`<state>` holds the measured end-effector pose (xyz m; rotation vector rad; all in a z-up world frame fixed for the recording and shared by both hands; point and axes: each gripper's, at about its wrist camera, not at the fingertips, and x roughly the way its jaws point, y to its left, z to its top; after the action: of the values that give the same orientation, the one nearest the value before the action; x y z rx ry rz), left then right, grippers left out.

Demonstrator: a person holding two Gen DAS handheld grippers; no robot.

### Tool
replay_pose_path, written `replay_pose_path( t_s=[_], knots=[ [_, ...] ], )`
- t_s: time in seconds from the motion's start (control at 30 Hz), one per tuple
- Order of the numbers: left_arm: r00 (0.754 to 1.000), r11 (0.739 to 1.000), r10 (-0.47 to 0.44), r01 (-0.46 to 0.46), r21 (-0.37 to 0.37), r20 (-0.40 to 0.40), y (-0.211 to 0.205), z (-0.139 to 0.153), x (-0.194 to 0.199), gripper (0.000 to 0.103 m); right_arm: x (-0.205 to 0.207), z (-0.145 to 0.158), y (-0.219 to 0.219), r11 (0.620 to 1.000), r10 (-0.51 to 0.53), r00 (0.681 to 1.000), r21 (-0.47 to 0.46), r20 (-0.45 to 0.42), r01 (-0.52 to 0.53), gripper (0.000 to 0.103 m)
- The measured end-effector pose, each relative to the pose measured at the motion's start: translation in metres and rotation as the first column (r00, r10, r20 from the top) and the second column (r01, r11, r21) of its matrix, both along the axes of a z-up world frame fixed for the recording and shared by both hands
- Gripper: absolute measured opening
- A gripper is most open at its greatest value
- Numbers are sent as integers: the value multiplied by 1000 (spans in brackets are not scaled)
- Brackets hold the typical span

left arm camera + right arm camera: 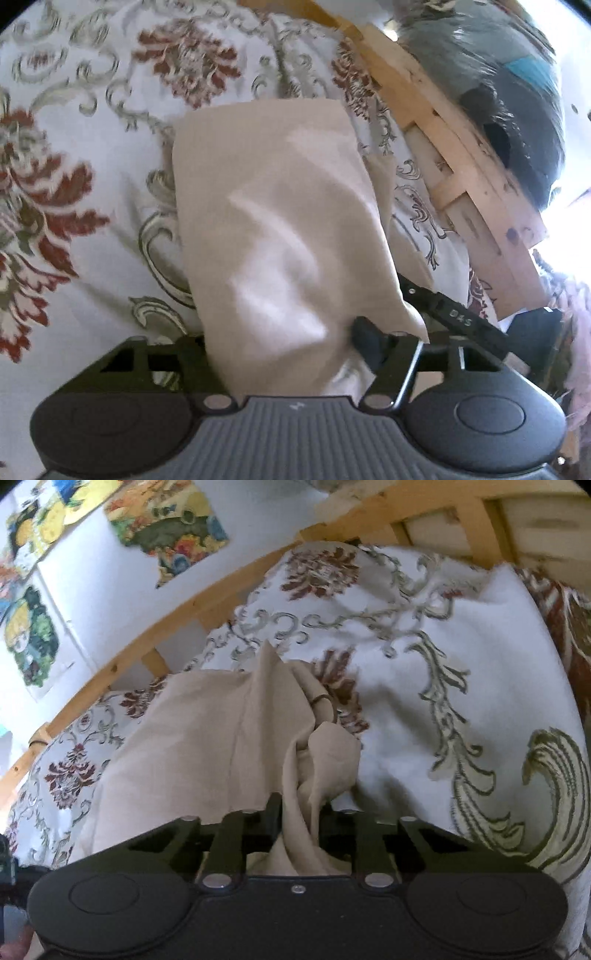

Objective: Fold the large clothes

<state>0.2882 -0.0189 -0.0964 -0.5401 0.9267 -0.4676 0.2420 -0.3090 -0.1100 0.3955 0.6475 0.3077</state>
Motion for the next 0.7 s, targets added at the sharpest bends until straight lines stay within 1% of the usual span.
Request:
replay_pose_path(
  t_s=[0.03, 0.1, 0.2, 0.27, 0.37, 0.43, 0.5, 0.57, 0.6, 0.7],
  knots=[
    [1000, 1000, 8, -8, 1, 12, 1, 4, -3, 58, -4, 5, 3, 1000, 14, 1000, 7, 21, -15, 15],
    [999, 999, 30, -30, -19, 25, 7, 12, -7, 52, -11, 18, 14, 999, 47, 997, -2, 63, -47, 14],
    [998, 999, 32, -31, -16, 56, 19, 28, -13, 51, -24, 38, 32, 995, 96, 987, -22, 132, -94, 12],
    [995, 1000, 29, -28, -13, 99, 29, 43, -19, 50, -32, 51, 40, 994, 104, 978, 0, 182, -106, 11],
    [986, 999, 30, -36, 30, 165, 47, 68, -23, 50, -32, 68, 53, 993, 96, 964, 48, 249, -111, 11],
    [979, 996, 45, -59, 67, 196, 59, 83, -19, 50, -25, 77, 72, 991, 106, 952, 50, 287, -125, 11],
    [972, 990, 53, -81, 117, 229, 73, 93, -14, 50, -12, 81, 92, 989, 107, 951, 68, 291, -133, 11],
    [966, 980, 66, -110, 165, 250, 90, 96, -6, 50, 6, 80, 117, 986, 106, 953, 90, 285, -137, 11],
    [965, 975, 76, -124, 183, 250, 99, 95, -2, 50, 17, 77, 133, 985, 111, 955, 94, 274, -142, 11],
    [971, 960, 115, -163, 229, 208, 126, 78, 13, 51, 43, 58, 171, 984, 124, 969, 103, 214, -149, 11]
  ],
)
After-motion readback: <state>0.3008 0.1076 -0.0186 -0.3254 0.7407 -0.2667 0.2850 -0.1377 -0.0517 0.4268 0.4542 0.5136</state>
